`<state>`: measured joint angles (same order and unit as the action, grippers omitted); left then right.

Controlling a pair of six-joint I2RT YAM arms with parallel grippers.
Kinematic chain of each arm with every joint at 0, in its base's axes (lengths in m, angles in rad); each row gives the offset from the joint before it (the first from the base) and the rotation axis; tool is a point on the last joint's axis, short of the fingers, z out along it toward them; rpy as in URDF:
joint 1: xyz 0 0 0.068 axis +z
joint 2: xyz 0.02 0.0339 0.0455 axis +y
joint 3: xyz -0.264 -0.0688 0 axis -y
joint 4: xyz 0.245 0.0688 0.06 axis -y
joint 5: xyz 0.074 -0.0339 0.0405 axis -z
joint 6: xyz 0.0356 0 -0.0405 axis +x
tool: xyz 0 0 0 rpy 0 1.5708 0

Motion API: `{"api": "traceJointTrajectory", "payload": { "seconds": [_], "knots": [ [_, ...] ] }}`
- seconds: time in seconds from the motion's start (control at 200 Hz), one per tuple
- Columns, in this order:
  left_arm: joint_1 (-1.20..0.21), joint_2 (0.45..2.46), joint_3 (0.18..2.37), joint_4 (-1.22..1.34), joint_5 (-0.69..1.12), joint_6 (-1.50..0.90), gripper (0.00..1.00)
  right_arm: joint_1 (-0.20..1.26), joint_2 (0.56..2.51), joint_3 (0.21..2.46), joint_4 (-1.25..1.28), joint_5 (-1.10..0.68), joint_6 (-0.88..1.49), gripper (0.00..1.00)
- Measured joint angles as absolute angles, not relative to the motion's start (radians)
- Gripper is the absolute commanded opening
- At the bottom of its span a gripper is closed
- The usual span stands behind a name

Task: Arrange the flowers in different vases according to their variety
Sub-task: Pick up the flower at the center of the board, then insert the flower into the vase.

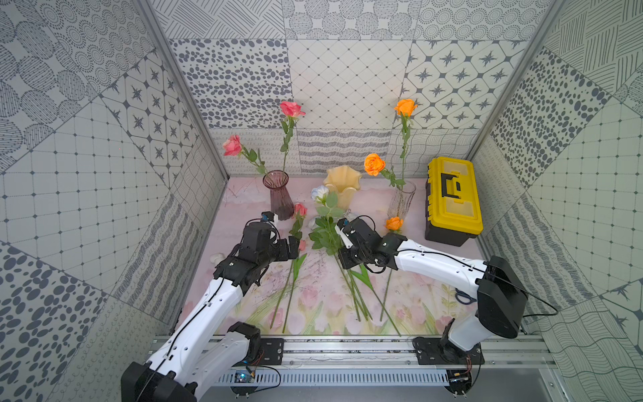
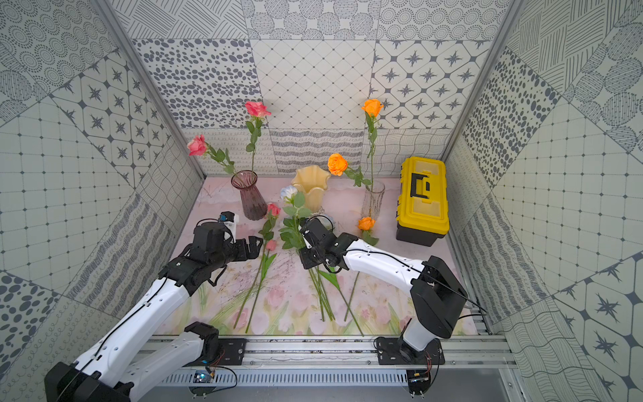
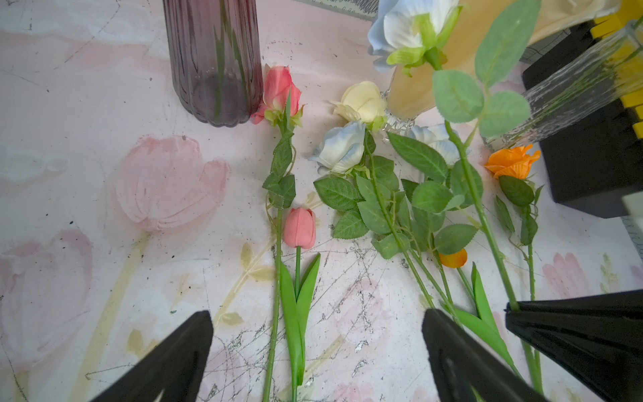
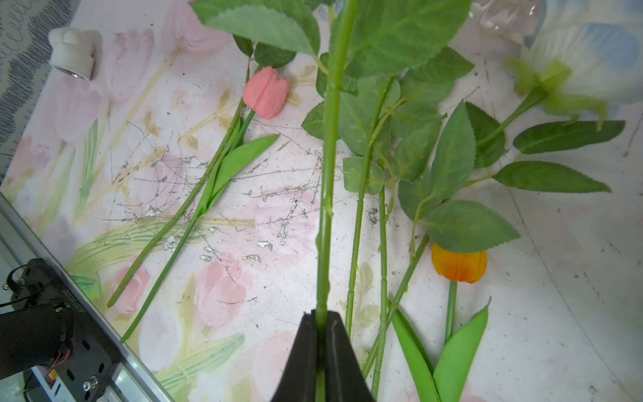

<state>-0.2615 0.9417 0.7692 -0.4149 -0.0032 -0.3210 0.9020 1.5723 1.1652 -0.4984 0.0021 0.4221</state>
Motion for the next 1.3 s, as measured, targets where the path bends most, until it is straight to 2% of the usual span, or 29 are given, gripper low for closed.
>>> {"api": "traceJointTrajectory", "payload": {
  "seconds": [0.215, 0.425, 0.61, 1.301],
  "knots": [
    [-0.262, 0.949, 0.769, -0.415, 0.009, -0.321, 0.99, 0.904, 1.476, 1.202, -0.5, 0.056, 0.387, 0.0],
    [-0.262, 0.962, 0.769, -0.416, 0.031, -0.325, 0.99, 0.893, 1.451, 1.382, -0.458, 0.139, 0.297, 0.0],
    [-0.263, 0.97, 0.769, -0.416, 0.045, -0.328, 0.99, 0.825, 1.462, 1.532, -0.371, 0.177, 0.22, 0.0],
    [-0.265, 1.013, 0.769, -0.416, 0.094, -0.329, 0.99, 0.684, 1.915, 2.058, 0.052, 0.318, -0.045, 0.0]
  ]
}}
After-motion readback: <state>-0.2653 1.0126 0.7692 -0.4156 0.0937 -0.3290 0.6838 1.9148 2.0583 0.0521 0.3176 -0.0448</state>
